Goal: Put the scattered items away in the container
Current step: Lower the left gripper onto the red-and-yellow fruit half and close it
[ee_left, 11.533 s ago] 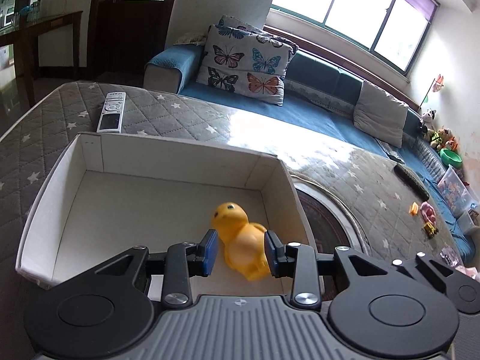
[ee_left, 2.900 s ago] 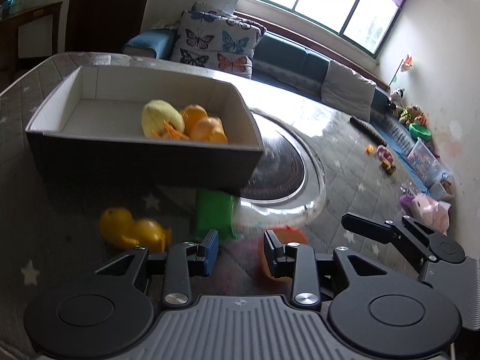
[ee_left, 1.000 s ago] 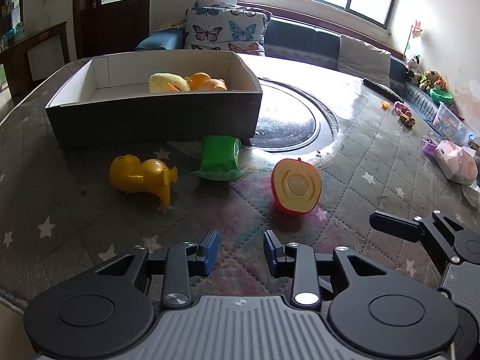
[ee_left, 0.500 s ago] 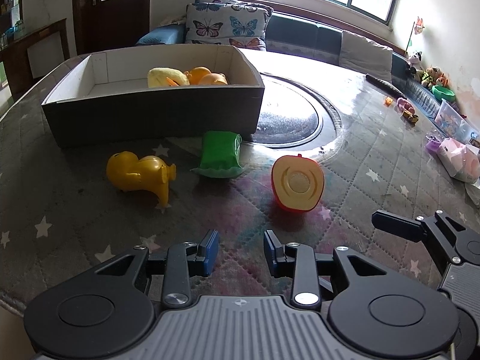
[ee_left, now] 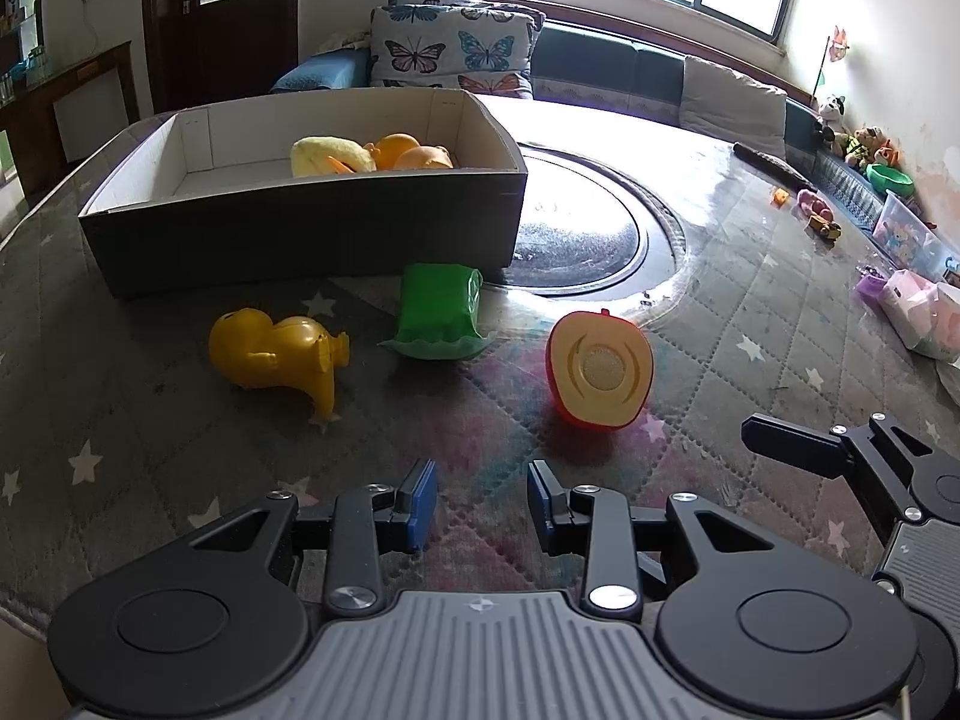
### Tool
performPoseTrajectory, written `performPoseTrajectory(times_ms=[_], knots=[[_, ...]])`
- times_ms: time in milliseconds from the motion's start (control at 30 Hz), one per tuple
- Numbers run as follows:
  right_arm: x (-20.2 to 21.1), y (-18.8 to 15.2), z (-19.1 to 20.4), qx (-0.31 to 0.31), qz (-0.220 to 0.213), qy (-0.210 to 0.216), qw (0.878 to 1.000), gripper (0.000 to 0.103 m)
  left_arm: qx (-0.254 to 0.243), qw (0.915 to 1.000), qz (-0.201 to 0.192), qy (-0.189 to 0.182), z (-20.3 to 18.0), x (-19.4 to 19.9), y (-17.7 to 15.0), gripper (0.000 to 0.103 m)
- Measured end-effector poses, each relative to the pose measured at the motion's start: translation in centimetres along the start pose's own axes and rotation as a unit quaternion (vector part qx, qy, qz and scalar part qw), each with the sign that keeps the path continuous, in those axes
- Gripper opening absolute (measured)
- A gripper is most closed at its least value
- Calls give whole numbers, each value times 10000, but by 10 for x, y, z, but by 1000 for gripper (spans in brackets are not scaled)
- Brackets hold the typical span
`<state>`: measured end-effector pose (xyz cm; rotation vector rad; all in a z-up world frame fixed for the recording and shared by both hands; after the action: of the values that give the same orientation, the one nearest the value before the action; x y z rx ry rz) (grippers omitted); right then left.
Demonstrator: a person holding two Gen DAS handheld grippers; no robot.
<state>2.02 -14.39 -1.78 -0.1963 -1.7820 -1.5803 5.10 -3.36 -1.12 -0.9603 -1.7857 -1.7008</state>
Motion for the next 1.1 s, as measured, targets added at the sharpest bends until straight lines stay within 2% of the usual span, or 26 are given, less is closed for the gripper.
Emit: performPoseTrajectory(times_ms=[533, 1100], knots=[[-10, 8, -2, 36, -13, 77, 10000, 96, -86, 9998, -28, -178, -3, -4, 9, 35], [-29, 22, -10, 55, -67, 57, 9999, 88, -254, 9971, 9, -716, -17, -16, 33, 36]])
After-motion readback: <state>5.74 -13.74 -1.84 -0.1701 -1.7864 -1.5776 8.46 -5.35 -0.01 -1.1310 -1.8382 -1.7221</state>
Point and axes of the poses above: each gripper's, at about its wrist camera, not at the fingertips, and x roughly against the way its jaws point, z to its left, y to its top, the point moved 2 cm from there along -x, roughly the way its jaws point
